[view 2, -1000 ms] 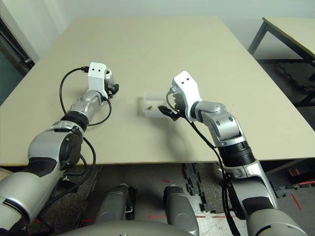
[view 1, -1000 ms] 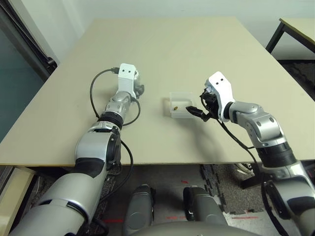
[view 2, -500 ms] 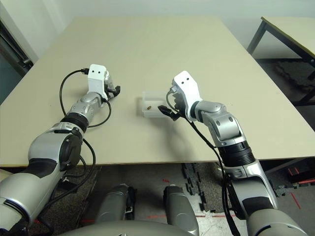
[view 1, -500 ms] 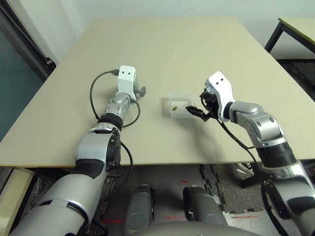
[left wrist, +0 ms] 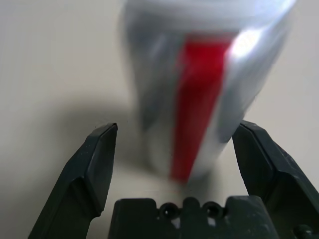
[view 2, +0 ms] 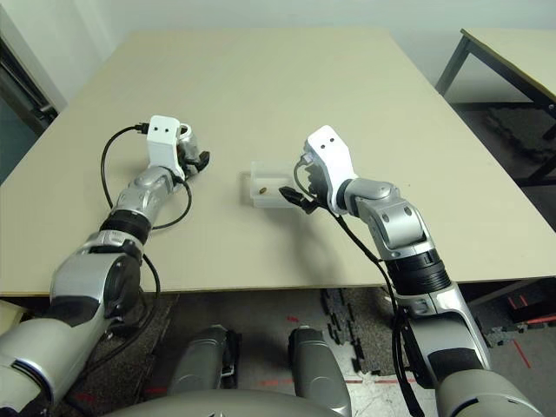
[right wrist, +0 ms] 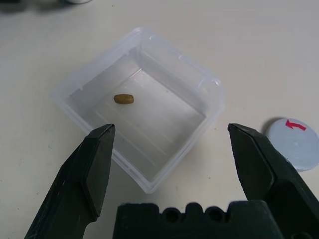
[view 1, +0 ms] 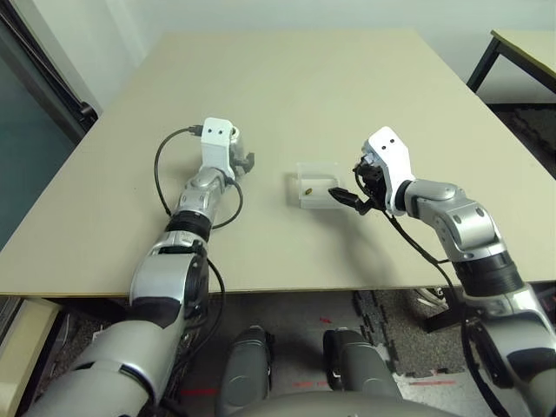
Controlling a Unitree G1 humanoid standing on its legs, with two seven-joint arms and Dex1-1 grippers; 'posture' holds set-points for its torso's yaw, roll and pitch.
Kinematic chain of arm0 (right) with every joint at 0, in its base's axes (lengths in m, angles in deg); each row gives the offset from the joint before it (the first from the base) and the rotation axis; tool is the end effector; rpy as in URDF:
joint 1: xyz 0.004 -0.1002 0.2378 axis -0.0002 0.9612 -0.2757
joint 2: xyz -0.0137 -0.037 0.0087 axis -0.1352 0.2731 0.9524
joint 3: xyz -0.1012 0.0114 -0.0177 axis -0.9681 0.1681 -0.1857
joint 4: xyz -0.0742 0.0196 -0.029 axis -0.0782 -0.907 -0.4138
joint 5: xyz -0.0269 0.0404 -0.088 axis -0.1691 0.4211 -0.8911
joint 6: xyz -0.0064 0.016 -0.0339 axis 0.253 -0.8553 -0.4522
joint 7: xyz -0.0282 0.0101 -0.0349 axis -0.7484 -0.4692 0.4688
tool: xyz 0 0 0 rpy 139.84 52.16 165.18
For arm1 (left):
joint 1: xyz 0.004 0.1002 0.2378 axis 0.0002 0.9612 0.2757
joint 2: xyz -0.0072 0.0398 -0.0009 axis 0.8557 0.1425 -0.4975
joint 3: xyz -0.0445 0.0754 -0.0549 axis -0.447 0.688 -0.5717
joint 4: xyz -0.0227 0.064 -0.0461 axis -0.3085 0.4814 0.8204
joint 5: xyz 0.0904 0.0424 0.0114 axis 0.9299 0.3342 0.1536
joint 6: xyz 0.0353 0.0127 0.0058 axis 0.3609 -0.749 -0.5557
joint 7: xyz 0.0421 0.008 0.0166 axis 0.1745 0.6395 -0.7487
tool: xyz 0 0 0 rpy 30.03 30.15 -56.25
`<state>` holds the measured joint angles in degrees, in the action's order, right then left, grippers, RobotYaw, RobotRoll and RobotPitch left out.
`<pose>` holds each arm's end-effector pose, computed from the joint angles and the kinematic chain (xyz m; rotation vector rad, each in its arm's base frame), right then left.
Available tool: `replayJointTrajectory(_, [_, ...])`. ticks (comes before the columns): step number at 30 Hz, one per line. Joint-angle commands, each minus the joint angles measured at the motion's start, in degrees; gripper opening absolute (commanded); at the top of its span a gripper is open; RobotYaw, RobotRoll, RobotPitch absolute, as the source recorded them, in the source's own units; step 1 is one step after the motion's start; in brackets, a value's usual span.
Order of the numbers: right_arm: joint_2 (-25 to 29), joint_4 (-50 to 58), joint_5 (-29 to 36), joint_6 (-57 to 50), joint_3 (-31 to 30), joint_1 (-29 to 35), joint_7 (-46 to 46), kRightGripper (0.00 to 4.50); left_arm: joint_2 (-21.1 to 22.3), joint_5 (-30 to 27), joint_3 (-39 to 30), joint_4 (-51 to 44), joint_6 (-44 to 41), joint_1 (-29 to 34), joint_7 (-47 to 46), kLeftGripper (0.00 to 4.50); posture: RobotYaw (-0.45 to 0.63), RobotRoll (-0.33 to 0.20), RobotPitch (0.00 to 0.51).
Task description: Pour the medicine from the bottle into the box.
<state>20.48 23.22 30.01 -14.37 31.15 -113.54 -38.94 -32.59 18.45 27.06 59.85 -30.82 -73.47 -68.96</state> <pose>0.2868 -0.1754 0.1450 -0.2396 0.3541 0.6971 0.3291 0.1985 0.0939 0.0203 0.2933 -0.1185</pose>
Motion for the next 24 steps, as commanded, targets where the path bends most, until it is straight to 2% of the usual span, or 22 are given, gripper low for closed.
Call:
replayJointTrajectory(1, [0.2, 0.1, 0.4, 0.1, 0.8, 0.4, -0.1, 4.5, 0.4, -1.4, 1.1, -12.0, -7.4, 4.8, 0.7, 4.48, 0.1, 0.0, 0.109])
replayJointTrajectory(6, [0.5, 1.1, 0.8, -0.7, 1.4, 1.1, 0.1, 4.5, 1.7, -3.6, 1.4, -31.3, -19.3, 13.1, 2.2, 4.48, 0.11, 0.0, 0.112])
replayJointTrajectory(11, [1.0, 1.9, 1.0, -1.1, 2.9, 1.7, 0.5, 4.5, 2.1, -6.3, 0.7, -44.4, -28.1, 17.7, 2.6, 4.48, 0.12, 0.0, 0.11])
replayJointTrajectory(15, [0.0, 5.7, 2.7, -2.7, 9.1, 2.0, 4.6, 4.5, 4.5, -9.4, -2.2, -55.5, -34.5, 20.0, 3.2, 4.48, 0.15, 0.0, 0.108])
replayJointTrajectory(19, [-1.8, 8.5, 4.2, -0.2, 15.6, 2.6, 9.0, 4.5, 9.5, -9.5, -4.8, -55.4, -32.5, 19.8, 3.9, 4.48, 0.16, 0.0, 0.103])
replayJointTrajectory(21, [-4.3, 7.4, 4.7, 2.7, 20.8, 2.3, 14.0, 4.5, 12.5, -8.5, -6.4, -50.6, -28.2, 19.1, 4.1, 4.48, 0.16, 0.0, 0.098])
replayJointTrajectory(24, [-5.3, 2.5, 3.3, 7.0, 26.1, 1.7, 20.4, 4.5, 15.5, -7.5, -8.0, -42.2, -20.9, 17.6, 3.8, 4.48, 0.16, 0.0, 0.094])
